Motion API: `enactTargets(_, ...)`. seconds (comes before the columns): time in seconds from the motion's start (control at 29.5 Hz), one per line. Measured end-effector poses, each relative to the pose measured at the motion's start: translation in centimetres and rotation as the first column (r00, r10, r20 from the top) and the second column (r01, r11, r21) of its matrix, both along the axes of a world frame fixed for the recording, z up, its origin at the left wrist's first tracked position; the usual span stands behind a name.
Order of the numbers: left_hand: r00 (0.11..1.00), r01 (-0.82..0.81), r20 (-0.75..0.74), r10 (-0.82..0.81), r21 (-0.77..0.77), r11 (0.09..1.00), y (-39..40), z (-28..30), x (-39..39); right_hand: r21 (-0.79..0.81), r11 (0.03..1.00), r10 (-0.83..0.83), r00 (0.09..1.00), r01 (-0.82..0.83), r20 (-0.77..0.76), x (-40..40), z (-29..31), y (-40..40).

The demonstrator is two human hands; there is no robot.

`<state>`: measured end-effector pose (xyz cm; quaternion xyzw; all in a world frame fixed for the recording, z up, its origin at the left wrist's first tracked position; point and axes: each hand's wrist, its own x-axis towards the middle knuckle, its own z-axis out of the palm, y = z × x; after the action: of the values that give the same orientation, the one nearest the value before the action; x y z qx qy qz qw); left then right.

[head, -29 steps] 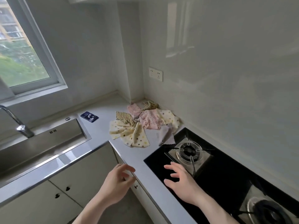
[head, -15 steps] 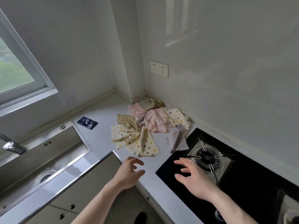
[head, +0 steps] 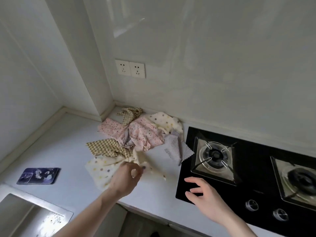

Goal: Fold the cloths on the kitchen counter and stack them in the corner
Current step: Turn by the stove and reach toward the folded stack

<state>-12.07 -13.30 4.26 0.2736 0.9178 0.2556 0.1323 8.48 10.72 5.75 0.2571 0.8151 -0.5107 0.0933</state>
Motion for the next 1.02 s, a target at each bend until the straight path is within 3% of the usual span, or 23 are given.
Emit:
enactTargets(0.07, 1.000, -0.016, 0.026, 0.009, 0.253, 0.967, -0.2, 4.6, 0.0, -0.033, 0.999, -0.006, 1.000, 0.005, -0.025, -1.5, 1.3, -1.1)
enactTargets(0.14, 0.997, 0.022, 0.063, -0.046, 0.328, 0.944, 0.1, 7.9, 0.9, -0.028, 0.999, 0.015, 0.996, -0.017, -0.093, -2.7, 2.0, -1.8)
enactTargets(0.34, 0.988, 0.121, 0.053, -0.148, 0.344, 0.931, 0.5, 10.4, 2.9, 0.043, 0.999, -0.019, 0.969, 0.031, -0.245, -5.1, 2.5, -2.6)
enactTargets(0.58, 0.959, 0.112, 0.198, -0.201, 0.387, 0.915, 1.2, 11.3, 2.9, 0.183, 0.977, 0.146, 0.965, -0.107, -0.216, -7.7, 2.0, -2.3)
enactTargets(0.71, 0.956, 0.121, 0.206, -0.211, 0.378, 0.918, 1.3, 11.1, 2.4, 0.138, 0.987, 0.113, 0.965, -0.082, -0.238, -7.9, 2.5, -2.2)
enactTargets(1.02, 0.975, -0.100, 0.221, 0.012, 0.388, 0.916, -0.3, 7.6, 0.8, 0.134, 0.990, 0.064, 0.981, -0.040, -0.181, -5.7, 3.1, 0.7)
